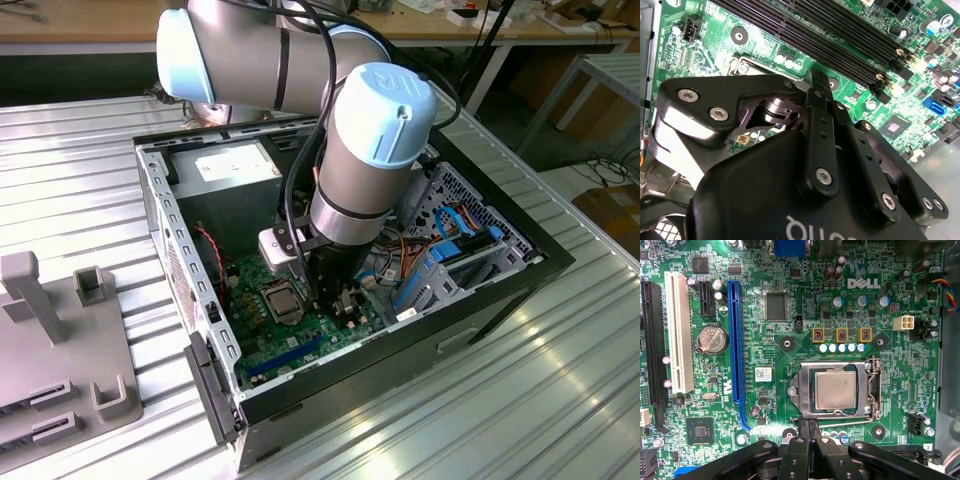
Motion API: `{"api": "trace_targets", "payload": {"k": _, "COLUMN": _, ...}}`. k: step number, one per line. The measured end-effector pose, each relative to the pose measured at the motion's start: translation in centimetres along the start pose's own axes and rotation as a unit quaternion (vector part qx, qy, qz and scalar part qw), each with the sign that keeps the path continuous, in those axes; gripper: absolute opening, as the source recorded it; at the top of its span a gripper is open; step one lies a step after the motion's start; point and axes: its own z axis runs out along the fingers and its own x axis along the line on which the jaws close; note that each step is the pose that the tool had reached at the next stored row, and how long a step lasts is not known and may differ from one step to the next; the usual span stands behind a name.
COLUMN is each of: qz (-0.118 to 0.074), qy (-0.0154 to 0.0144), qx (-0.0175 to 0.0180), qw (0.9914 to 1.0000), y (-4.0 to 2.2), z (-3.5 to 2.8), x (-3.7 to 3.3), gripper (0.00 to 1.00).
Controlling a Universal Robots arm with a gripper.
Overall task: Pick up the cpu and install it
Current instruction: 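Install the first cpu locking lever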
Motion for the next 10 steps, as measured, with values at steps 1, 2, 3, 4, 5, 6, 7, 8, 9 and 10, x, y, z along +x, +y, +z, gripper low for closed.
{"api": "trace_targets", "payload": {"k": 1, "qz": 0.000, "qy": 0.0000, "qx": 0.0002, "qw": 1.00000, "y": 0.01, "z": -0.06, "x": 0.00, "gripper": 0.12}}
{"api": "trace_targets", "payload": {"k": 2, "qz": 0.000, "qy": 0.0000, "qx": 0.0002, "qw": 1.00000, "y": 0.01, "z": -0.19, "x": 0.00, "gripper": 0.12}}
{"api": "trace_targets", "payload": {"k": 3, "qz": 0.000, "qy": 0.0000, "qx": 0.0005, "qw": 1.00000, "y": 0.00, "z": -0.34, "x": -0.01, "gripper": 0.12}}
{"api": "trace_targets", "payload": {"k": 4, "qz": 0.000, "qy": 0.0001, "qx": 0.0006, "qw": 1.00000, "y": 0.00, "z": -0.43, "x": 0.00, "gripper": 0.12}}
{"api": "trace_targets", "payload": {"k": 5, "qz": 0.000, "qy": 0.0001, "qx": 0.0006, "qw": 1.00000, "y": -0.01, "z": -0.54, "x": 0.00, "gripper": 0.12}}
{"api": "trace_targets", "payload": {"k": 6, "qz": 0.000, "qy": 0.0001, "qx": 0.0007, "qw": 1.00000, "y": -0.01, "z": -0.72, "x": 0.00, "gripper": 0.12}}
{"api": "trace_targets", "payload": {"k": 7, "qz": 0.000, "qy": 0.0001, "qx": 0.0008, "qw": 1.00000, "y": -0.01, "z": -0.83, "x": 0.00, "gripper": 0.12}}
{"api": "trace_targets", "payload": {"k": 8, "qz": 0.000, "qy": 0.0001, "qx": 0.0010, "qw": 1.00000, "y": -0.01, "z": -0.91, "x": 0.00, "gripper": 0.12}}
{"api": "trace_targets", "payload": {"k": 9, "qz": 0.000, "qy": 0.0001, "qx": 0.0014, "qw": 1.00000, "y": -0.01, "z": -0.99, "x": -0.01, "gripper": 0.12}}
{"api": "trace_targets", "payload": {"k": 10, "qz": 0.000, "qy": 0.0000, "qx": 0.0020, "qw": 1.00000, "y": 0.02, "z": -1.04, "x": -0.01, "gripper": 0.12}}
